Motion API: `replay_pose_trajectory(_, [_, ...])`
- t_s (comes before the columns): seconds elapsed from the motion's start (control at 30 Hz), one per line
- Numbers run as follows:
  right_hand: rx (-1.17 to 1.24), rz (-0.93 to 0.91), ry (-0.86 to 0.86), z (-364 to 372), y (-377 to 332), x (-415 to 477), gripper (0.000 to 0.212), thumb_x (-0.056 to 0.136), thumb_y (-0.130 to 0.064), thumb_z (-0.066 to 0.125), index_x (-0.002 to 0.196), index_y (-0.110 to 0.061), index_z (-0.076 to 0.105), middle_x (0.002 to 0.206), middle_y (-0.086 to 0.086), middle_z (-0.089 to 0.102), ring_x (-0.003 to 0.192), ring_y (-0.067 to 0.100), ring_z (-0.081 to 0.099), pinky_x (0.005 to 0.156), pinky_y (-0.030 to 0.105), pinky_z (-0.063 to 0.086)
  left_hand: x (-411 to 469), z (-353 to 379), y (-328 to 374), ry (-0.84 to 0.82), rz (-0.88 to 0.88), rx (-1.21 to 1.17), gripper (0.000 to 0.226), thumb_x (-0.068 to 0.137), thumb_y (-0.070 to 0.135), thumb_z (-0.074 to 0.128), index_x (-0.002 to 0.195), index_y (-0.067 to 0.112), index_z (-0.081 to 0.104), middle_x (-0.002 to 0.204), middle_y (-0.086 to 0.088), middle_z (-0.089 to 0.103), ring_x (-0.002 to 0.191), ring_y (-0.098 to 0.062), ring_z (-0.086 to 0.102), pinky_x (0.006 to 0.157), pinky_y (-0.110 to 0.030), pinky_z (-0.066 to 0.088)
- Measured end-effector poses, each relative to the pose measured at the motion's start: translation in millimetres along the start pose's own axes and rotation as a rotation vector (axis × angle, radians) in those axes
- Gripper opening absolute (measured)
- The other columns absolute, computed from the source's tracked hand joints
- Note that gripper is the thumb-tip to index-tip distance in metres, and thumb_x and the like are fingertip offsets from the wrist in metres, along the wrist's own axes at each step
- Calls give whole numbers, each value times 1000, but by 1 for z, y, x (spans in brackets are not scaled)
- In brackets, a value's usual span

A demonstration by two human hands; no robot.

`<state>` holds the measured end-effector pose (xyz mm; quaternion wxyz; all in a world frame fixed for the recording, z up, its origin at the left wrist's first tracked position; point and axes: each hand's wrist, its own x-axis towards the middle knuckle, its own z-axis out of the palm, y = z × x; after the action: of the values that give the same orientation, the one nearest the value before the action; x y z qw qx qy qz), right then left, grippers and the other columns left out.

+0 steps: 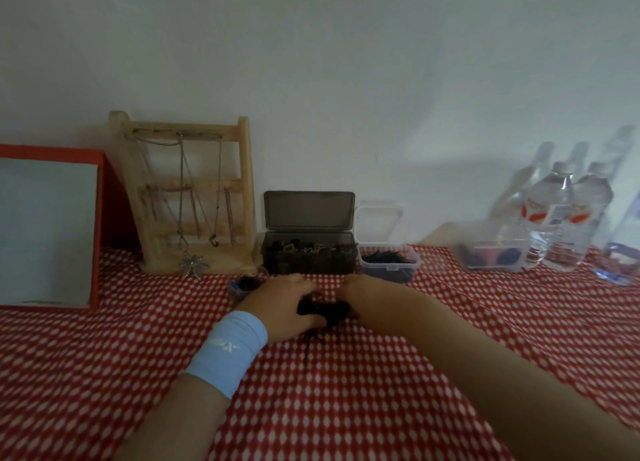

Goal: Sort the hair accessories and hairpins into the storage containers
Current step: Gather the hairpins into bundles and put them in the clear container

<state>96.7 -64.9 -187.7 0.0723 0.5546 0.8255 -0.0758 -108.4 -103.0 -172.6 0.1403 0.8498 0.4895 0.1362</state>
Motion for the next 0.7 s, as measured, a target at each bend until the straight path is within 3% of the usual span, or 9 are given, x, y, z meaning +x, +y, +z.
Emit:
replay_pose_trajectory(0.1, [23, -8, 47, -6, 7, -26, 49, 99, -14, 55, 145, -26, 46, 148, 1, 48, 132, 23, 49, 114, 36, 36, -2, 1, 3, 7, 20, 60, 36, 84, 55, 61, 115, 37, 64, 112, 12, 54, 107, -9, 49, 97, -37, 45])
replay_pose_trajectory(0.23, [115, -27, 40, -24, 8, -53, 39, 102, -13, 47, 138, -27, 50, 136, 0, 57, 121, 22, 56, 104, 37, 45, -6, 2, 2, 45, 1, 40, 53, 85, 57, 60, 133, 35, 53, 127, 15, 51, 119, -7, 46, 104, -32, 41])
replay_pose_trajectory(0.4, [301, -47, 41, -39, 16, -64, 38, 105, -19, 39, 142, -28, 45, 134, -3, 57, 111, 12, 57, 100, 30, 46, -4, -3, 12, 104, 4, -99, 57, 82, 61, 58, 134, 38, 50, 122, 19, 53, 114, -2, 49, 101, -29, 42])
replay_pose_trajectory(0.57, [569, -118, -12, -48, 21, -66, 28, 105, -19, 40, 130, -24, 54, 115, -2, 63, 101, 13, 60, 94, 33, 48, -3, -7, 28, 237, -50, -300, 21, 91, 33, 64, 112, 37, 63, 95, 23, 66, 90, 10, 59, 79, -7, 42])
replay_pose_trajectory(0.7, [848, -133, -132, -44, 26, -66, 21, 103, -7, 38, 97, -17, 56, 79, 1, 58, 70, 11, 52, 74, 29, 46, -2, -13, 27, 294, -68, -321, 14, 94, 25, 61, 94, 34, 72, 84, 20, 70, 86, 10, 62, 76, -6, 43])
